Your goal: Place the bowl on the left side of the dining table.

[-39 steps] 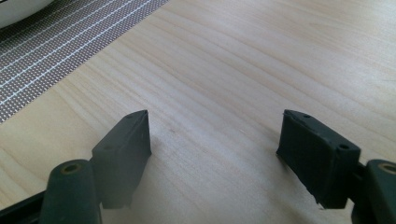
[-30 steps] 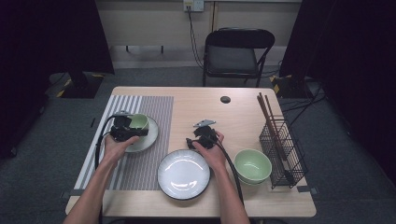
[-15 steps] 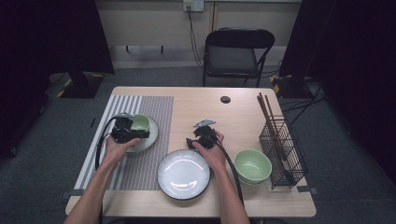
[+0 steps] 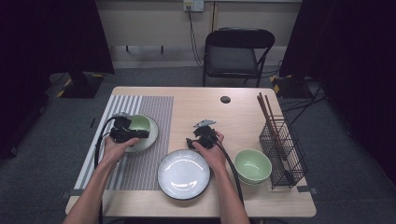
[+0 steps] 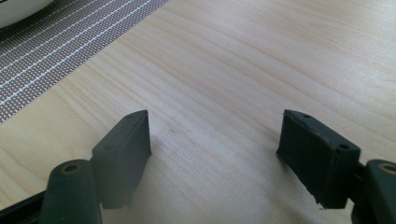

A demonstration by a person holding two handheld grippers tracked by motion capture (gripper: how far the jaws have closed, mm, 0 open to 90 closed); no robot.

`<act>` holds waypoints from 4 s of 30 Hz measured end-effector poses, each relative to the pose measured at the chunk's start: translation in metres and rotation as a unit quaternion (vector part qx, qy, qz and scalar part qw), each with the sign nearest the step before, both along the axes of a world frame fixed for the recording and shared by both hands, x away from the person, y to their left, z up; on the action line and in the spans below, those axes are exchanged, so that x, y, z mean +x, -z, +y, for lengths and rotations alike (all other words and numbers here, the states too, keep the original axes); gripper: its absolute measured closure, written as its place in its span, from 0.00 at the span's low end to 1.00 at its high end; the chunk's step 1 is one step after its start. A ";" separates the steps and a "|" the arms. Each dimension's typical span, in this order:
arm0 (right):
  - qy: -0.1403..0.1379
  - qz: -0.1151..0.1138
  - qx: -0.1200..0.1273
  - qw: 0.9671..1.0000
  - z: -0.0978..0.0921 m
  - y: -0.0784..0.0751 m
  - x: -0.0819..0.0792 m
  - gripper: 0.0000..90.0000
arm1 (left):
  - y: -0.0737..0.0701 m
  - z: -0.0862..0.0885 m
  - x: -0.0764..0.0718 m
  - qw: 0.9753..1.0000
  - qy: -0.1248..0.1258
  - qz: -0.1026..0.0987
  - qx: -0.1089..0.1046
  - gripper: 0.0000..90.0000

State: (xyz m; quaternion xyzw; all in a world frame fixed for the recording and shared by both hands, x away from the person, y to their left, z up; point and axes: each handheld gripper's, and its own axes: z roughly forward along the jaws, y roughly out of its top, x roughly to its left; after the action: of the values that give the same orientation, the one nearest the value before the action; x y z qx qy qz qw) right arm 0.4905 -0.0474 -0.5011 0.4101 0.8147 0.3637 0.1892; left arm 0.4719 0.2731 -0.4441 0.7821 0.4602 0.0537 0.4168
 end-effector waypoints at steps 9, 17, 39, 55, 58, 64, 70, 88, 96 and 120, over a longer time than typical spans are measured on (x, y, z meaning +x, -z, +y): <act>0.000 0.000 0.000 1.000 0.000 0.000 0.000 0.27 | -0.001 0.007 -0.003 1.000 -0.004 0.011 -0.006 0.86; 0.000 0.000 0.000 1.000 0.000 0.000 0.000 0.27 | 0.000 0.017 -0.009 1.000 -0.005 0.015 -0.018 0.84; 0.000 0.000 0.000 1.000 0.000 0.000 0.000 0.27 | -0.004 0.015 -0.011 1.000 -0.003 0.004 -0.018 0.78; 0.000 0.000 0.000 1.000 0.000 0.000 0.000 0.27 | -0.016 0.018 -0.020 0.999 -0.005 -0.033 0.023 0.61; 0.000 0.000 0.000 1.000 0.000 0.000 0.000 0.27 | -0.018 0.019 -0.023 0.999 -0.008 -0.039 0.023 0.58; 0.000 0.000 0.000 1.000 0.000 0.000 0.000 0.27 | -0.023 0.024 -0.030 0.998 -0.017 -0.049 0.028 0.51; 0.000 0.000 0.000 1.000 0.000 0.000 0.000 0.27 | -0.024 0.029 -0.039 0.998 -0.023 -0.051 0.029 0.46; -0.001 0.000 0.000 1.000 0.000 0.000 0.000 0.27 | -0.029 0.036 -0.088 0.994 -0.026 -0.092 0.049 0.37; -0.001 0.000 0.000 1.000 0.000 0.000 0.000 0.27 | 0.000 0.028 -0.101 0.994 -0.023 -0.074 0.076 0.32; 0.000 0.006 -0.002 1.000 0.000 -0.001 -0.003 0.26 | 0.048 0.021 -0.104 0.989 -0.013 -0.056 0.133 0.26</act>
State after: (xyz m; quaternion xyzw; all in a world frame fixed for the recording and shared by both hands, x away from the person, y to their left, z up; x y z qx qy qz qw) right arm 0.4879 -0.0470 -0.5001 0.4122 0.8161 0.3601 0.1855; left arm 0.3679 0.2942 -0.4925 0.8203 0.4350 0.1634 0.3333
